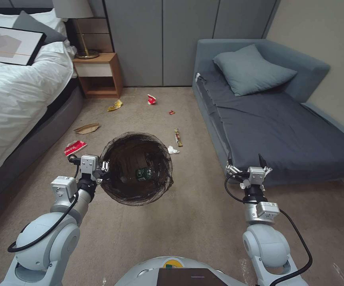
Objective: Pick up the trash bin, then pick up the garbage from the floor and place it into the trash bin.
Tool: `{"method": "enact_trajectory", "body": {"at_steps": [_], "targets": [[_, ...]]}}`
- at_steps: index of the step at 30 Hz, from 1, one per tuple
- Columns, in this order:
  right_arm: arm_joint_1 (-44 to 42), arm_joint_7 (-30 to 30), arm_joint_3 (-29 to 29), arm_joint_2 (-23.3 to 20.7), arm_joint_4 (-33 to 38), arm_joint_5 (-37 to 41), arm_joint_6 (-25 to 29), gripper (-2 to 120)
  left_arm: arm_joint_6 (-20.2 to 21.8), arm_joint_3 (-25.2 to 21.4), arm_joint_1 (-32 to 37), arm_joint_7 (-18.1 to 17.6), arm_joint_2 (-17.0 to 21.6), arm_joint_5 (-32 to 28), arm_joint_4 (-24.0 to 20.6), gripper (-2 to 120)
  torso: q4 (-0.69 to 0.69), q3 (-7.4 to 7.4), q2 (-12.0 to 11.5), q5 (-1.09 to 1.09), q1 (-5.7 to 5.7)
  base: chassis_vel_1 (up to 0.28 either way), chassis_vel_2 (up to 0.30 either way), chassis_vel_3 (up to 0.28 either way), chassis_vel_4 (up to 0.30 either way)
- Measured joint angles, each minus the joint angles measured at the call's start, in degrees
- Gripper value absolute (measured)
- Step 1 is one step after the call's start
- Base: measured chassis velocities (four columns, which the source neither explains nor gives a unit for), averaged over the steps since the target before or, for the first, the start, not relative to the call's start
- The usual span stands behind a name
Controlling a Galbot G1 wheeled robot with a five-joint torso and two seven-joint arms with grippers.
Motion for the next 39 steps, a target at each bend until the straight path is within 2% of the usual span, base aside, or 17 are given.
{"method": "enact_trajectory", "body": {"at_steps": [16,24,39], "targets": [[0.2,0.0,0.0,0.0,-0.5,0.0,0.0,100,-0.7,-0.1,-0.1,0.7,-0.2,-0.9,0.4,0,0.02,0.0,0.0,0.0,0.0,0.059,0.073,0.065,0.066],[0.0,0.1,-0.2,0.1,-0.6,-0.1,0.0,100,-1.3,-0.2,0.1,1.3,-0.3,0.6,0.6,0,-0.02,0.0,0.0,0.0,0.0,0.006,0.004,0.007,0.003],[0.4,-0.3,-0.4,0.3,-1.2,-0.2,0.1,100,-1.6,0.3,0.4,2.0,0.0,1.7,1.1,0,-0.01,0.0,0.0,0.0,0.0,0.0,0.0,0.0,0.0]]}}
